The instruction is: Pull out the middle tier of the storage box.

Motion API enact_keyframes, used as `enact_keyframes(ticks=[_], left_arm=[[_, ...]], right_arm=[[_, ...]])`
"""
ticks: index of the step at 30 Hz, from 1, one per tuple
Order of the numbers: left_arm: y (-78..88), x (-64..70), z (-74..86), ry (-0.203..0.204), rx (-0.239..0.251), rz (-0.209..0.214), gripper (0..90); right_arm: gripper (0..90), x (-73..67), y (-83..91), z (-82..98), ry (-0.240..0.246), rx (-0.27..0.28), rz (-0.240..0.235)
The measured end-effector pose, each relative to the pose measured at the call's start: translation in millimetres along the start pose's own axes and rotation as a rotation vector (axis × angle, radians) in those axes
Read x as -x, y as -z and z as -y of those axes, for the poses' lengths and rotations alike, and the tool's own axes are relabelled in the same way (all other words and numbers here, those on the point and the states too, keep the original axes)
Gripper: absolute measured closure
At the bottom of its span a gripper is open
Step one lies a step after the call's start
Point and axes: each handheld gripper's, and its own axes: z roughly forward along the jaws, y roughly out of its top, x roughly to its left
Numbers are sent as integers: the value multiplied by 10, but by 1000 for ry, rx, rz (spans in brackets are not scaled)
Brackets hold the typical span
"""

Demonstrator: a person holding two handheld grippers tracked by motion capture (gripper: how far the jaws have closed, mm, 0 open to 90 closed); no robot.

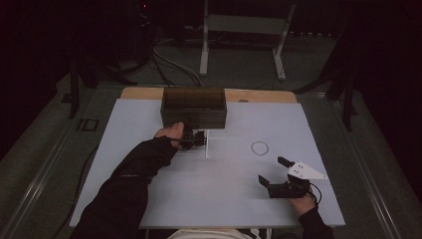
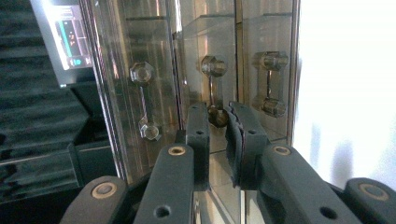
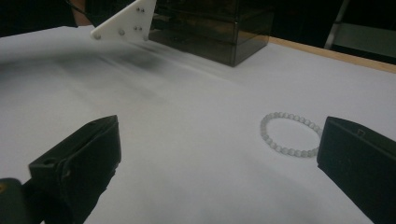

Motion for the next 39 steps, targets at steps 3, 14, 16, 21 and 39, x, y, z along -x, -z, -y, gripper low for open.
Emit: enact_keyframes(ticks=[3, 14, 16, 21, 39], left_arm=[[8, -4, 0, 10, -3, 4, 820], [63, -24, -1, 11, -3, 14, 825], [97, -27, -1, -7, -3, 14, 825], [156, -10, 0, 0, 8, 17, 826], [262, 30, 5, -6, 27, 47, 821]], right_arm=[[0, -1, 1, -1, -2, 2, 0], [0, 5, -1, 1, -4, 0, 0], [0, 4, -1, 1, -3, -2, 0], [0, 3, -2, 1, -2, -2, 1], [0, -6, -9, 0, 3, -6, 2]])
